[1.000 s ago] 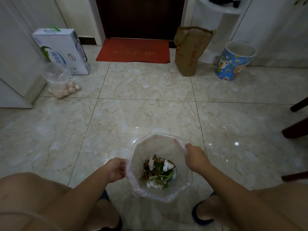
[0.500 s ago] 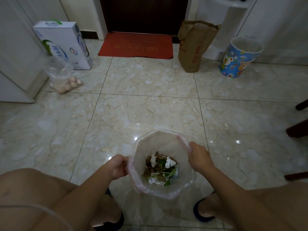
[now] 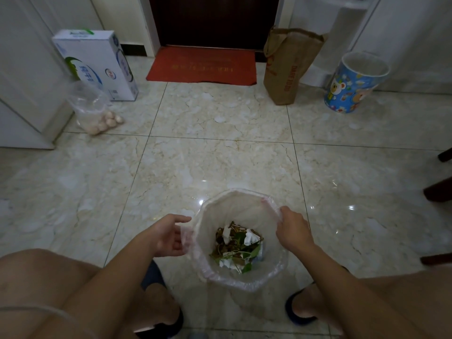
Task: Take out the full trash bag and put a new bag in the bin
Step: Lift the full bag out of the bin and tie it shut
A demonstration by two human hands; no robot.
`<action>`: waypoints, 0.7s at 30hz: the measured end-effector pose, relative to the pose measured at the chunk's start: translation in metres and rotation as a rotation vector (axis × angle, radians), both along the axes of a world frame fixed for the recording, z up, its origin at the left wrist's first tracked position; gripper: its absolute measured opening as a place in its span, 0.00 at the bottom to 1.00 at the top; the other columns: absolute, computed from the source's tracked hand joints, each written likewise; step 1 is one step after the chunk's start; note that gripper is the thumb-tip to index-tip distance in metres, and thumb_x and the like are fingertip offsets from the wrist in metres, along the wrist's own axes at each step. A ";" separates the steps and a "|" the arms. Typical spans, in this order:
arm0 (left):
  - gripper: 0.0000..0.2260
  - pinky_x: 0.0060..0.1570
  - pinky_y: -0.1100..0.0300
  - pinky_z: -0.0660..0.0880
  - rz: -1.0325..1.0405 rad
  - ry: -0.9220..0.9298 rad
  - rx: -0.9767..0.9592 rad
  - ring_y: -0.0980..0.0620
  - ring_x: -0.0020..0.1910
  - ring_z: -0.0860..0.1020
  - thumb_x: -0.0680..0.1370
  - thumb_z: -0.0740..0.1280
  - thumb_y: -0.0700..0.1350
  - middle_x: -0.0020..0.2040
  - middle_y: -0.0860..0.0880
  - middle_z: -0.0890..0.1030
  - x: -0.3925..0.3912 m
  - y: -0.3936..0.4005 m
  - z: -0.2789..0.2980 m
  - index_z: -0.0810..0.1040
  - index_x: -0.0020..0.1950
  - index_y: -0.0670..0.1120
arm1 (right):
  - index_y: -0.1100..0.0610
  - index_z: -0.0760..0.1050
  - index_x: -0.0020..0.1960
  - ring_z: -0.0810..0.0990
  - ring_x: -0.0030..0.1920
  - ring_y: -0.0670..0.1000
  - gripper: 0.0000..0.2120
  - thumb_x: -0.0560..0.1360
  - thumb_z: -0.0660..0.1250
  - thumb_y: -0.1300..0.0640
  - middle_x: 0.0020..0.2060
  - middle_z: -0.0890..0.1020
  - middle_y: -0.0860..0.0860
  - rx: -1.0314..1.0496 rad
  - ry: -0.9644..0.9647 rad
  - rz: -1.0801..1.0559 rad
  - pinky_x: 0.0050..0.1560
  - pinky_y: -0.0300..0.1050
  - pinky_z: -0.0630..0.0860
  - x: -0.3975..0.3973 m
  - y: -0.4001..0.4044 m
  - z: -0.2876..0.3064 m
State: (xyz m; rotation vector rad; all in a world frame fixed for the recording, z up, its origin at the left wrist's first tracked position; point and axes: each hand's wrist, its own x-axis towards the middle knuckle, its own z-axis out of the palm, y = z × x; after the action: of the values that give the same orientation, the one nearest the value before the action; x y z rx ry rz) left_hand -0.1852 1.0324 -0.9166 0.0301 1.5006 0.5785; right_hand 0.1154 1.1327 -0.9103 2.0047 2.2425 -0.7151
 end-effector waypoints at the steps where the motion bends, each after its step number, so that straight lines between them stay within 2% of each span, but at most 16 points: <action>1: 0.19 0.39 0.53 0.75 -0.036 0.006 -0.006 0.45 0.34 0.79 0.74 0.68 0.50 0.36 0.42 0.81 0.000 0.001 0.003 0.76 0.56 0.36 | 0.60 0.72 0.57 0.80 0.48 0.60 0.09 0.76 0.63 0.63 0.49 0.81 0.58 0.000 -0.004 -0.004 0.39 0.43 0.68 0.000 0.000 0.000; 4: 0.30 0.39 0.51 0.80 -0.095 0.068 -0.023 0.41 0.43 0.83 0.72 0.70 0.51 0.47 0.38 0.83 0.003 0.002 0.006 0.70 0.68 0.34 | 0.60 0.72 0.58 0.80 0.49 0.60 0.10 0.76 0.63 0.63 0.50 0.81 0.58 -0.007 0.003 -0.003 0.40 0.43 0.68 -0.003 0.000 0.001; 6: 0.33 0.40 0.50 0.82 -0.085 0.087 -0.009 0.38 0.48 0.83 0.71 0.71 0.51 0.53 0.35 0.82 0.006 0.001 0.006 0.68 0.70 0.33 | 0.60 0.72 0.57 0.80 0.48 0.60 0.10 0.76 0.63 0.63 0.50 0.81 0.59 -0.011 0.015 -0.011 0.40 0.44 0.68 -0.005 -0.001 0.001; 8: 0.34 0.41 0.48 0.82 -0.073 0.088 0.014 0.38 0.46 0.84 0.70 0.72 0.50 0.56 0.34 0.81 0.009 0.000 0.007 0.67 0.70 0.33 | 0.60 0.72 0.56 0.80 0.48 0.60 0.10 0.75 0.63 0.64 0.50 0.81 0.59 -0.006 0.018 -0.024 0.40 0.44 0.69 -0.006 -0.001 0.002; 11: 0.29 0.41 0.48 0.82 -0.051 0.046 0.027 0.39 0.40 0.84 0.71 0.71 0.49 0.50 0.35 0.81 0.014 -0.004 0.009 0.69 0.66 0.34 | 0.60 0.72 0.56 0.80 0.47 0.60 0.10 0.75 0.64 0.64 0.49 0.81 0.59 -0.008 0.027 -0.036 0.39 0.44 0.69 -0.005 -0.002 0.003; 14: 0.20 0.46 0.49 0.81 -0.112 0.066 -0.002 0.40 0.39 0.84 0.72 0.69 0.51 0.43 0.37 0.83 0.018 -0.011 0.007 0.75 0.52 0.36 | 0.60 0.72 0.57 0.80 0.48 0.60 0.11 0.75 0.64 0.64 0.50 0.81 0.59 -0.015 0.025 -0.060 0.39 0.44 0.69 -0.003 -0.001 0.004; 15: 0.19 0.45 0.50 0.80 -0.128 0.080 -0.008 0.40 0.39 0.84 0.72 0.69 0.52 0.43 0.37 0.83 0.018 -0.013 0.007 0.75 0.51 0.36 | 0.60 0.72 0.57 0.81 0.48 0.60 0.11 0.75 0.64 0.64 0.50 0.81 0.59 -0.016 0.023 -0.063 0.39 0.44 0.69 -0.003 -0.001 0.005; 19: 0.22 0.41 0.53 0.78 -0.106 0.086 0.018 0.41 0.38 0.84 0.74 0.67 0.54 0.43 0.39 0.83 0.015 -0.008 0.004 0.73 0.57 0.38 | 0.60 0.72 0.58 0.80 0.49 0.59 0.12 0.75 0.64 0.64 0.51 0.81 0.58 -0.027 0.006 -0.033 0.40 0.43 0.68 -0.004 -0.003 0.004; 21: 0.18 0.36 0.56 0.75 -0.050 0.075 0.031 0.45 0.29 0.79 0.74 0.66 0.53 0.33 0.42 0.79 0.013 0.000 0.006 0.74 0.51 0.38 | 0.60 0.72 0.58 0.80 0.49 0.58 0.12 0.75 0.64 0.64 0.51 0.81 0.58 -0.039 0.009 -0.033 0.40 0.43 0.68 -0.004 -0.004 0.004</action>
State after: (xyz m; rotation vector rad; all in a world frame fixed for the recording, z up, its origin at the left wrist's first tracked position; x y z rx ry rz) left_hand -0.1717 1.0329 -0.9109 0.1140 1.5592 0.5662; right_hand 0.1111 1.1290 -0.9066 2.0294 2.1877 -0.7655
